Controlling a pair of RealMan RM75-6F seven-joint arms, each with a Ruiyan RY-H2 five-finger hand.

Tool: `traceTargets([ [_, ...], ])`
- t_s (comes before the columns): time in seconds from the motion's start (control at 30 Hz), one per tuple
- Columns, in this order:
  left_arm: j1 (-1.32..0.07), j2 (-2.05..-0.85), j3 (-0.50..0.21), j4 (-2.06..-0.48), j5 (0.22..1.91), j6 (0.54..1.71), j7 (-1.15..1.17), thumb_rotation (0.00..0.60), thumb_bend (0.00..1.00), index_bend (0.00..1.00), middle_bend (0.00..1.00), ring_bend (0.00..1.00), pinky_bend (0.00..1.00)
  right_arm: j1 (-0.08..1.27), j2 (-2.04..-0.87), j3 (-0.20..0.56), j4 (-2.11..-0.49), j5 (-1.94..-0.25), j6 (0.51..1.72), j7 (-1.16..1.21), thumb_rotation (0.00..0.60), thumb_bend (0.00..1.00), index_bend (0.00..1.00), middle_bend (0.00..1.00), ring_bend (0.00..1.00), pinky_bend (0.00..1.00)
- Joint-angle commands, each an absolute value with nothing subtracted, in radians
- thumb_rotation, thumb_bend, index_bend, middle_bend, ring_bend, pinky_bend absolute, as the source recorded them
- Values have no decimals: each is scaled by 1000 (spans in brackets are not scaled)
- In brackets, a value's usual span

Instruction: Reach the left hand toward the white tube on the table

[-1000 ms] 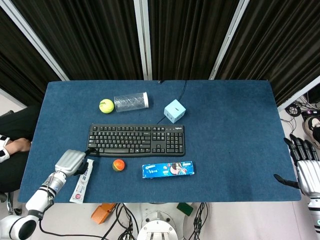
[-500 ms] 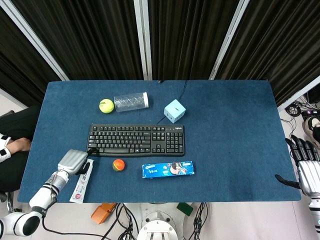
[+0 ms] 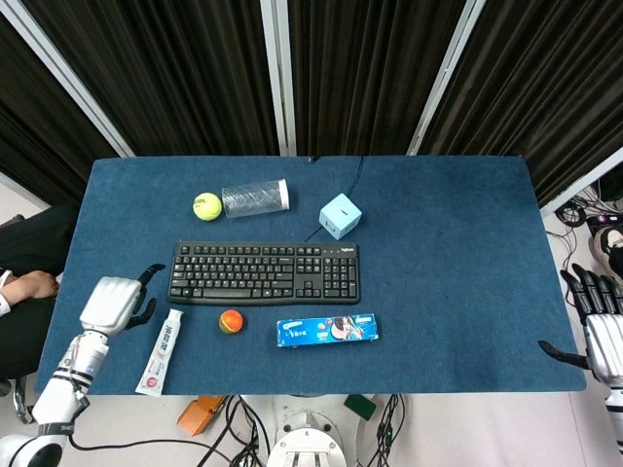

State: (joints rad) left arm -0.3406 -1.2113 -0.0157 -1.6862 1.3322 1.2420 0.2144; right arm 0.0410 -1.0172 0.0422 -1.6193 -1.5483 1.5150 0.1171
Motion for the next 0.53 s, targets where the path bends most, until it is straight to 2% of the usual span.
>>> traceTargets([
  [0.03, -242, -1222, -27, -1642, 1396, 1414, 197, 600, 184, 149, 322, 294, 196, 40, -1020, 42, -1613, -1549, 1517, 123, 600, 83, 0, 0, 0, 0],
  [0.07, -228, -1226, -26, -1634, 1397, 1438, 207, 600, 121, 123, 239, 200, 89, 40, -1021, 42, -1611, -1550, 1517, 125, 600, 83, 0, 0, 0, 0],
  [0.1, -215, -1228, -24, -1627, 1400, 1459, 213, 600, 82, 109, 189, 148, 43, 40, -1022, 42, -1609, -1550, 1518, 127, 600, 83, 0, 0, 0, 0],
  [0.2, -172, -1231, -12, -1617, 1409, 1510, 196, 590, 50, 103, 151, 106, 28, 40, -1026, 41, -1603, -1551, 1517, 132, 600, 83, 0, 0, 0, 0],
  [0.33, -113, -1223, 19, -1606, 1427, 1561, 164, 534, 40, 104, 147, 93, 19, 41, -1029, 40, -1600, -1555, 1519, 130, 600, 83, 0, 0, 0, 0],
  [0.53, -43, -1236, 50, -1586, 1463, 1627, 134, 528, 39, 103, 147, 90, 17, 46, -1035, 40, -1602, -1560, 1514, 122, 600, 83, 0, 0, 0, 0],
])
